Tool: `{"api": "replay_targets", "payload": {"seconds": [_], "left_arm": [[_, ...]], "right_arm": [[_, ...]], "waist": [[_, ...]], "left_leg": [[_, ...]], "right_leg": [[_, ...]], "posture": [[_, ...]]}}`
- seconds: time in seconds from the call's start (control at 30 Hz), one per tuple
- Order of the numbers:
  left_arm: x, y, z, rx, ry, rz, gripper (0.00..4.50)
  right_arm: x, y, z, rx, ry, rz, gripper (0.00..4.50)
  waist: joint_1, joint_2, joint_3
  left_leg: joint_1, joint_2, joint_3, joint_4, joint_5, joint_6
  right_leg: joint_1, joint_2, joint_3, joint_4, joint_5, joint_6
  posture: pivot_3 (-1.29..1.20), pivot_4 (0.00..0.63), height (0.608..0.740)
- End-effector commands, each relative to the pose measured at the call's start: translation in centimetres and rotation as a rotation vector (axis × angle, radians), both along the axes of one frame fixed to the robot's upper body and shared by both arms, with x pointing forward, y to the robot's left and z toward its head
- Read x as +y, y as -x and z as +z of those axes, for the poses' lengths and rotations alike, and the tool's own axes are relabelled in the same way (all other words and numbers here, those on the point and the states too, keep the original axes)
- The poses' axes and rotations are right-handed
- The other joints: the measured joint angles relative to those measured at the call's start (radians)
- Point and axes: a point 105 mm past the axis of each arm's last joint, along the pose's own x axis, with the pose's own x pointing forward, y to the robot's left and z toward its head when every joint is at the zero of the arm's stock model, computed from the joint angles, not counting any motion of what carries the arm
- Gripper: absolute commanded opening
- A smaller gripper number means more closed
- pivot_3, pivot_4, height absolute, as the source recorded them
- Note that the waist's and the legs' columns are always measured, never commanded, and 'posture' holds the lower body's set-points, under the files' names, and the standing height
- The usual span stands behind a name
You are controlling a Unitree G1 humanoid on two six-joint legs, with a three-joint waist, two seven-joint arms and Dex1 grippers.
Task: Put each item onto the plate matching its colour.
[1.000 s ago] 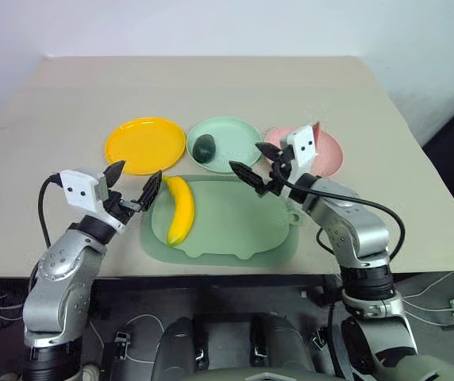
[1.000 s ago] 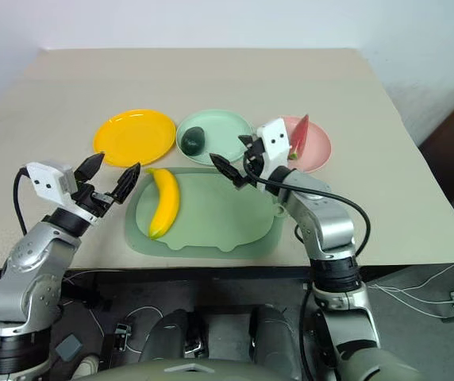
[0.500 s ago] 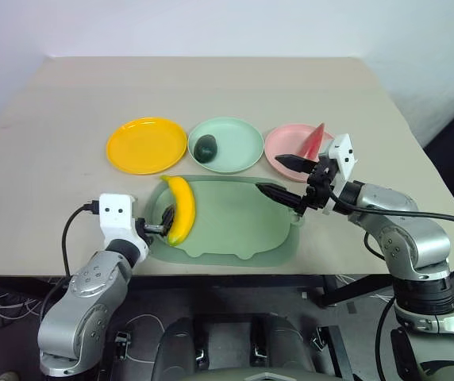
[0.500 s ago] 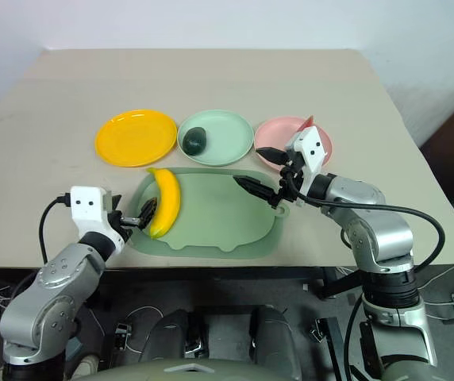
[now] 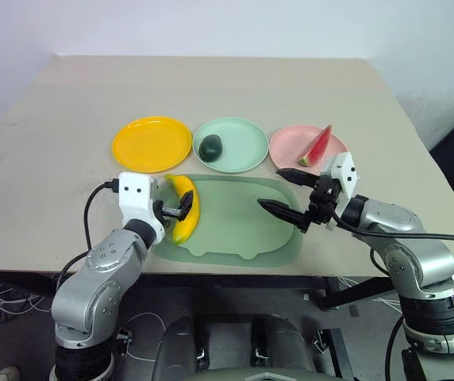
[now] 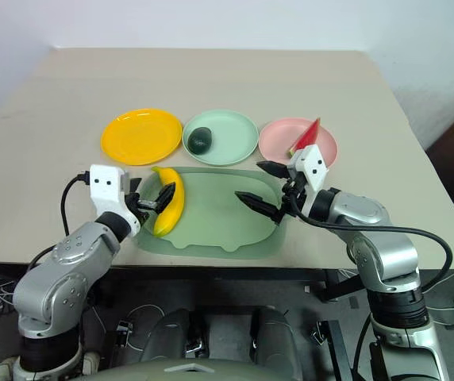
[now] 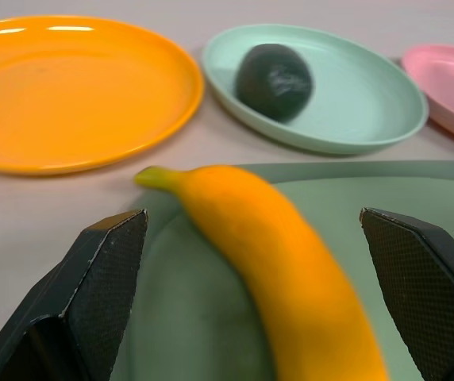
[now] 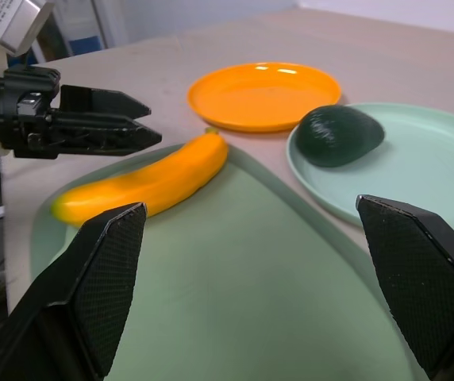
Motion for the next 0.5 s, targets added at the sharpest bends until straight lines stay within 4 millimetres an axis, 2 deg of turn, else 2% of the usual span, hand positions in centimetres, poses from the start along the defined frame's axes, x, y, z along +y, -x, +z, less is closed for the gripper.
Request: {"api": "replay_targets", "payload": {"seconds": [0.03, 0.23, 0.5], "left_arm": [[-0.4, -0.4, -0.6, 0.045, -0.014, -0.018, 4.50], [-0.4, -1.7, -2.2, 0.159, -0.110, 0.019, 4.50], [-0.2, -2.4, -2.1, 0.193, -0.179, 0.044, 4.50]], "right_arm": [[0.0, 0.3, 1.0, -0.071, 0.017, -0.005, 4.49], [-0.4, -0.1, 0.9, -0.086, 0.042, -0.029, 4.49], [0.1, -0.4, 0.7, -0.102, 0.046, -0.040, 4.49]], "waist": [[-0.001, 0.000, 0.000], [0.002, 0.000, 0.000], [-0.004, 0.000, 0.000]], "left_leg": [[0.000, 0.000, 0.000, 0.000, 0.000, 0.000], [0.000, 0.000, -0.001, 0.001, 0.000, 0.000], [0.001, 0.000, -0.001, 0.000, 0.000, -0.001]], "right_leg": [[0.000, 0.000, 0.000, 0.000, 0.000, 0.000], [0.001, 0.000, -0.001, 0.000, 0.000, 0.000], [0.001, 0.000, 0.000, 0.000, 0.000, 0.000]], "posture": [[0.00, 0.150, 0.695], [0.00, 0.150, 0.695], [0.00, 0.150, 0.695]]}}
